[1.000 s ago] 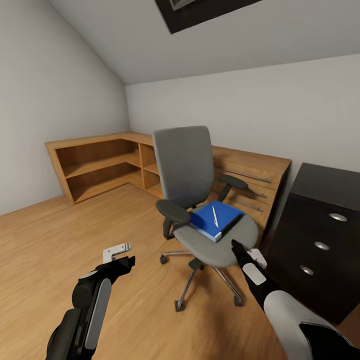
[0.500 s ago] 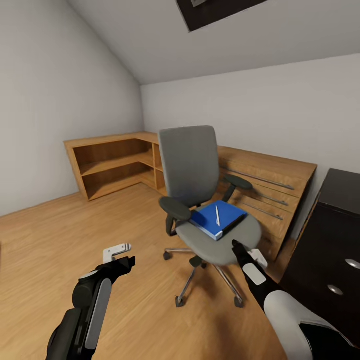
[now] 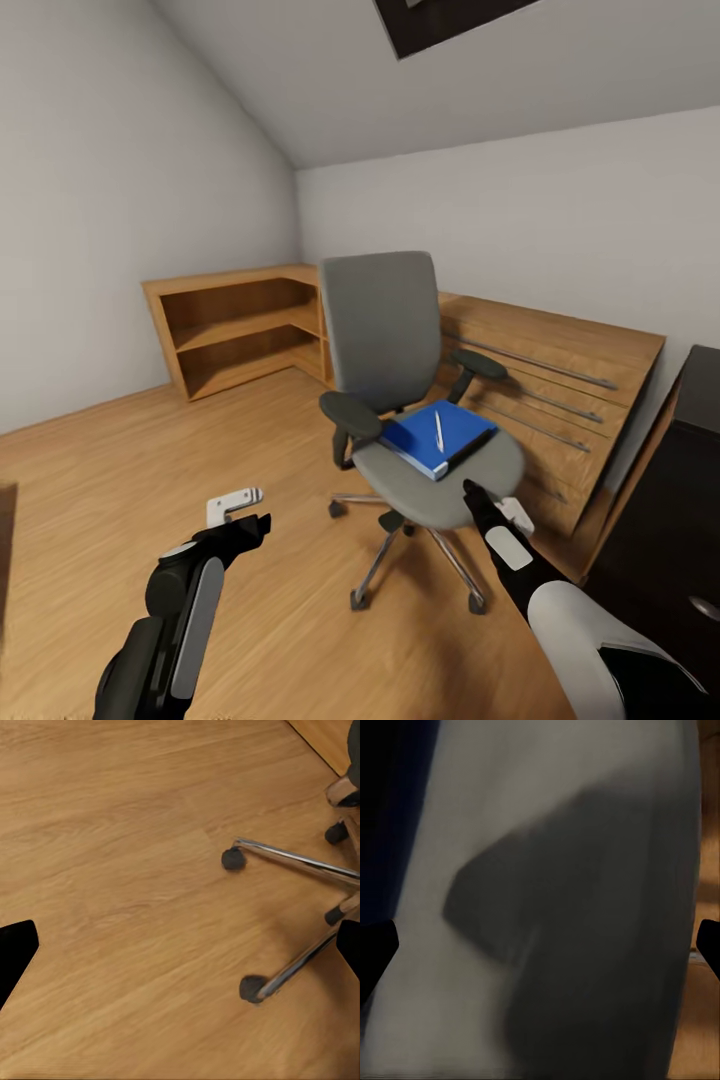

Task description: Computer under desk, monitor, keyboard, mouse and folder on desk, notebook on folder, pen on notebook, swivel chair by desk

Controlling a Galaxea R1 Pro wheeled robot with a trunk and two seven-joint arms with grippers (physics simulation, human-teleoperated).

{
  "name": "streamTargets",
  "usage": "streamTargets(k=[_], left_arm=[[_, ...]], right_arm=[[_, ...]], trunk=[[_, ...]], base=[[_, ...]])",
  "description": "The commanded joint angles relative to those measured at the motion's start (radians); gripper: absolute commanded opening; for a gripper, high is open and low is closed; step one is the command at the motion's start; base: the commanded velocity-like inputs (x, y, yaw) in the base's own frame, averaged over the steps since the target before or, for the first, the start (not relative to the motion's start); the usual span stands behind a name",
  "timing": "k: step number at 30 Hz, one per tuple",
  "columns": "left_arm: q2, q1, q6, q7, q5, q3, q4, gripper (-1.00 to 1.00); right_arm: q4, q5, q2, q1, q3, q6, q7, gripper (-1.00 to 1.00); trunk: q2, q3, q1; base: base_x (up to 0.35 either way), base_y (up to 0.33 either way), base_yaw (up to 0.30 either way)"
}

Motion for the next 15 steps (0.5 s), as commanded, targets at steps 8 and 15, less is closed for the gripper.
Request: streamTargets(k=[8,15], left_arm=[[-0.001,-0.001,0.002,0.002,0.010,-0.001,0.004,1.00],[-0.001,-0.001,0.002,0.003,0.010,-0.001,0.005,1.00]], right_arm=[[0.038,-0.020,0.001,0.000,0.011,-0.002,0.001,1.00],[0.038,-0.020,0.001,0.000,0.011,-0.002,0.001,1.00]], trunk=[[0.000,-0.001,0.000],[0.000,-0.001,0.000]], base=[[0.044,0.008,0.079],[0.261,0.096,0.002]])
